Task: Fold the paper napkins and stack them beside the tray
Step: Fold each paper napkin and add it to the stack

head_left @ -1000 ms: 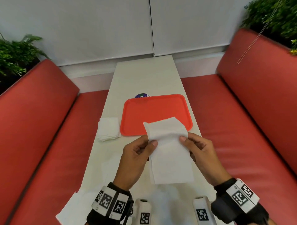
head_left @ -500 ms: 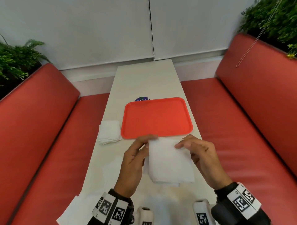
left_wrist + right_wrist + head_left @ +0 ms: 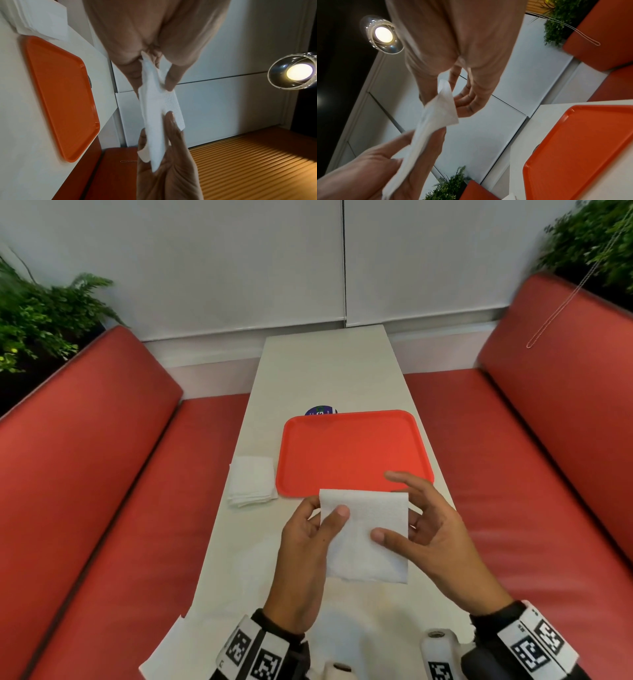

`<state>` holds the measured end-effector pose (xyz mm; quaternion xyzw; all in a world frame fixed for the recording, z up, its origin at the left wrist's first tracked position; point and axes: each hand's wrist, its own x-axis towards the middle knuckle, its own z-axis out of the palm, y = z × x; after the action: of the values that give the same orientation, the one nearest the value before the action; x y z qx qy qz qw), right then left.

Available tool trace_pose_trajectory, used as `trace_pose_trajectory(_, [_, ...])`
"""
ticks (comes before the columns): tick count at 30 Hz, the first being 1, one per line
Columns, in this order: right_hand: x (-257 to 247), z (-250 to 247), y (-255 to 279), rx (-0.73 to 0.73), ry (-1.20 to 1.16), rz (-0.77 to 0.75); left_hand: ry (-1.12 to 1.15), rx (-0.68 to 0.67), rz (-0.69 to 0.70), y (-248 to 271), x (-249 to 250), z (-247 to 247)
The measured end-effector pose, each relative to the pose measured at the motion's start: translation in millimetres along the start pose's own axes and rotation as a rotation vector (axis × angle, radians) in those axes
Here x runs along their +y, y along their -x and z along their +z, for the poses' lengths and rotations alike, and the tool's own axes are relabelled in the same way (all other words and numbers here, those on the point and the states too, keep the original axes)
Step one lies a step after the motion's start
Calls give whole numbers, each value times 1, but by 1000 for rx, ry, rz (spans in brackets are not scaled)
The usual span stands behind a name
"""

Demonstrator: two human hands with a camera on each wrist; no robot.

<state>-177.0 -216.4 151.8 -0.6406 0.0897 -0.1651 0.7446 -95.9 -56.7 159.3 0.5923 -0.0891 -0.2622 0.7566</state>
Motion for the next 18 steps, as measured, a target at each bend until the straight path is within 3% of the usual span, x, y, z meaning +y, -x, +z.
trace_pose_trajectory(3, [1, 14, -6, -3, 10, 49, 33, -28, -12, -4, 5, -12])
trace_pose_trajectory(7, [2, 36, -11, -40, 53, 119, 13, 51, -47, -10, 5, -31])
trace_pose_trajectory(11, [12, 67, -25, 96, 97, 133, -50, 50, -95, -17, -1, -58])
trace_pose_trajectory(18, [60, 110, -55, 196, 133, 291, -166, 61, -116, -55, -9, -121])
